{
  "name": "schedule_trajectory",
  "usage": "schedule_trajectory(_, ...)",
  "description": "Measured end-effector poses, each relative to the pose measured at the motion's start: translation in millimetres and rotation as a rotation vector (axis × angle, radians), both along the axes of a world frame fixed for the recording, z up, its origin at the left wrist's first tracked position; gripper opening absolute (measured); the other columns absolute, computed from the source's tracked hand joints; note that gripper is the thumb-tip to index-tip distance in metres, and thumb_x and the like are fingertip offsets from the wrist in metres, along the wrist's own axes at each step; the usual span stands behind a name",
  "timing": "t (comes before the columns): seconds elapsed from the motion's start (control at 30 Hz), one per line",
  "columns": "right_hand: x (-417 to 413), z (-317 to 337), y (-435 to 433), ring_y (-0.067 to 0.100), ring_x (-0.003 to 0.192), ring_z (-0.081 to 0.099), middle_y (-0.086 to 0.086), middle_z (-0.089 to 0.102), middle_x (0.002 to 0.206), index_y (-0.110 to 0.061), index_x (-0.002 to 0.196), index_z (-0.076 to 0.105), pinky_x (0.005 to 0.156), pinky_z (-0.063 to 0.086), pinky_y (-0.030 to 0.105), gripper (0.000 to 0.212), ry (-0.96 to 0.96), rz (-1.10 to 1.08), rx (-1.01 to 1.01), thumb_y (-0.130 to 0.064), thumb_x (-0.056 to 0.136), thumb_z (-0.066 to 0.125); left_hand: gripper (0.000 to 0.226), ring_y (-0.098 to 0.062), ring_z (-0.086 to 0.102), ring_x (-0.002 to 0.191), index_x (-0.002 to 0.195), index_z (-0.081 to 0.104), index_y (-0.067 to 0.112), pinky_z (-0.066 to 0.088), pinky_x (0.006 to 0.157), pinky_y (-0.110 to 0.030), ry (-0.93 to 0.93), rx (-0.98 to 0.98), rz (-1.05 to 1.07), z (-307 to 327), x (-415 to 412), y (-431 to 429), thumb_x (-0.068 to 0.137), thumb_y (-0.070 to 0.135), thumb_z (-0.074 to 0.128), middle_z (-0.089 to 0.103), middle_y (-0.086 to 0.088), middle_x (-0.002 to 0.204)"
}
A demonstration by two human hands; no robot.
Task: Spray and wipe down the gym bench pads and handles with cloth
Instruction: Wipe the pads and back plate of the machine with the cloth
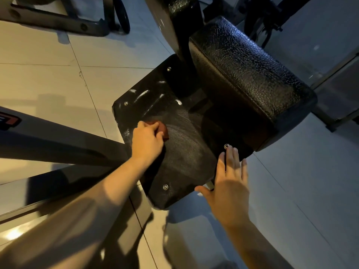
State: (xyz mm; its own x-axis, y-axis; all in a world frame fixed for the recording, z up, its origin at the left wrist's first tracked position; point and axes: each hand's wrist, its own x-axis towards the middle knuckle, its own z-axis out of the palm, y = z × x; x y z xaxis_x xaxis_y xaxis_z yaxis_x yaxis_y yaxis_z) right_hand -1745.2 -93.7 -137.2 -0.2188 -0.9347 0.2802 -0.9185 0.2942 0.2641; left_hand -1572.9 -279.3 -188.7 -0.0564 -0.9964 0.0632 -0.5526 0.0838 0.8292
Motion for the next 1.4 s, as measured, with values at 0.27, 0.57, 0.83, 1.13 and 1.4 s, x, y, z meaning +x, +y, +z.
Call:
schedule_trajectory(0.27,0,4,-1,0.033,0.156,0.014,0.020,0.019,0.167,-0.002,0.156,0.033,0.126,0.015,0.052,0.118,0.011,0.008,0.004,-0.076,0.072,0.069,0.040,-0.023,0.048,0.109,0.134,0.067,0.021,0.043,0.098,-0.036,-0.022,-0.506,-0.530,46,-50,30,0.094,0.026,0.063,0.052,-0.005,0.122)
schedule_trajectory(0.57,0,5,-1,0.033,0.155,0.020,0.021,0.025,0.165,-0.001,0.154,0.037,0.124,0.020,0.053,0.119,-0.010,0.015,-0.025,-0.075,0.068,0.073,0.048,-0.026,0.048,0.117,0.142,0.060,0.024,0.046,0.098,-0.037,0.035,-0.402,-0.562,56,-67,48,0.096,0.036,0.065,0.050,-0.005,0.124)
schedule_trajectory(0.83,3,6,1,0.034,0.154,0.020,0.020,0.023,0.165,0.000,0.154,0.037,0.124,0.019,0.053,0.120,-0.011,0.020,-0.030,-0.075,0.067,0.074,0.045,-0.033,0.051,0.113,0.142,0.061,0.018,0.040,0.100,-0.036,0.076,-0.227,-0.241,48,-67,15,0.099,0.030,0.062,0.050,-0.011,0.120)
schedule_trajectory(1.13,1,5,1,0.034,0.154,0.020,0.019,0.024,0.166,0.000,0.154,0.037,0.125,0.017,0.052,0.119,-0.025,0.038,-0.039,-0.074,0.069,0.074,0.043,-0.031,0.048,0.118,0.144,0.058,0.023,0.047,0.098,-0.043,0.030,-0.150,-0.051,19,-31,-3,0.102,0.035,0.055,0.047,-0.009,0.127)
schedule_trajectory(1.4,-3,3,0,0.036,0.154,0.020,0.023,0.025,0.164,0.004,0.152,0.038,0.124,0.019,0.055,0.122,-0.006,0.057,-0.056,-0.072,0.065,0.078,0.045,-0.028,0.045,0.115,0.145,0.057,0.025,0.044,0.099,-0.039,0.064,-0.196,-0.239,44,-65,61,0.100,0.029,0.057,0.044,-0.006,0.125)
